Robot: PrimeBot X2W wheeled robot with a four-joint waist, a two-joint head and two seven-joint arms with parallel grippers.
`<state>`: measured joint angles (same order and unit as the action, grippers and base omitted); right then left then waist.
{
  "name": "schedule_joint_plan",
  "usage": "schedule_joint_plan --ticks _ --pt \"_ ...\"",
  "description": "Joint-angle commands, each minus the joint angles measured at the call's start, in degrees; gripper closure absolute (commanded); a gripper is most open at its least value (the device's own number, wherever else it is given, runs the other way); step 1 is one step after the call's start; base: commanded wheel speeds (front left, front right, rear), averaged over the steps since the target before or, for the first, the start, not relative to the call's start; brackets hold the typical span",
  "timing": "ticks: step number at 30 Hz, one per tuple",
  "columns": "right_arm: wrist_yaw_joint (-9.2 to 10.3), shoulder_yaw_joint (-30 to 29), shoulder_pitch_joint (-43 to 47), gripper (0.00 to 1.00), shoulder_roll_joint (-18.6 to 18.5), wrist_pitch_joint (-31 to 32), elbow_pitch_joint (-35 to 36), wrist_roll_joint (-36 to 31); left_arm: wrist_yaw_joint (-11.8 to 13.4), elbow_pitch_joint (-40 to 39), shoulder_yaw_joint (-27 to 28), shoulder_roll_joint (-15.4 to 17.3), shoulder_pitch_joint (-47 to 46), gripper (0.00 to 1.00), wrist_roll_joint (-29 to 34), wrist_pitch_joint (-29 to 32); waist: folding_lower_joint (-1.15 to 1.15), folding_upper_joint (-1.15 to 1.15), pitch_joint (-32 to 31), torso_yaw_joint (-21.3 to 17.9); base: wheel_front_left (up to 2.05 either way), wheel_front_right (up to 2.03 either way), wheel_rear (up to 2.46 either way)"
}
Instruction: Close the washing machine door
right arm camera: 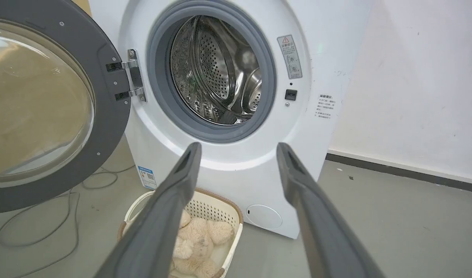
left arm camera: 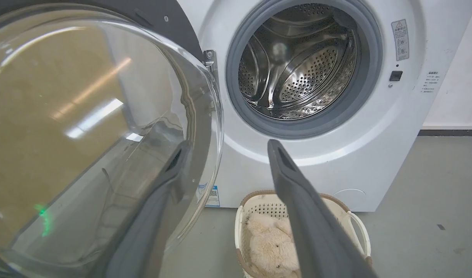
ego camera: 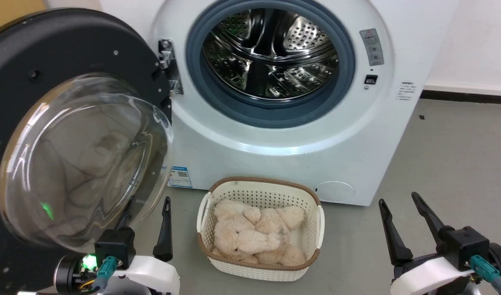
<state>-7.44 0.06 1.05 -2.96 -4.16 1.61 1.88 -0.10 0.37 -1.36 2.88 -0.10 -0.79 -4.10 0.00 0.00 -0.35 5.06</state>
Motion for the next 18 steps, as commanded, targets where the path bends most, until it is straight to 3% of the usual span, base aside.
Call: schedule_joint_plan --ticks 1,18 --pt "-0.01 0.04 0.85 0.0 0.03 -0.49 0.47 0.44 0.24 0.01 -0.16 0.01 0.41 0.0 -0.56 -0.54 0.0 0.0 -0.09 0.63 0.0 0.0 0.0" --pt "-0.02 0.46 1.45 0.0 0.04 -2.52 1.38 1.54 0.42 -0.35 -0.71 0.01 1.01 0.0 -0.88 -2.58 0.0 0.0 -0.5 7.28 0.0 0.0 0.0"
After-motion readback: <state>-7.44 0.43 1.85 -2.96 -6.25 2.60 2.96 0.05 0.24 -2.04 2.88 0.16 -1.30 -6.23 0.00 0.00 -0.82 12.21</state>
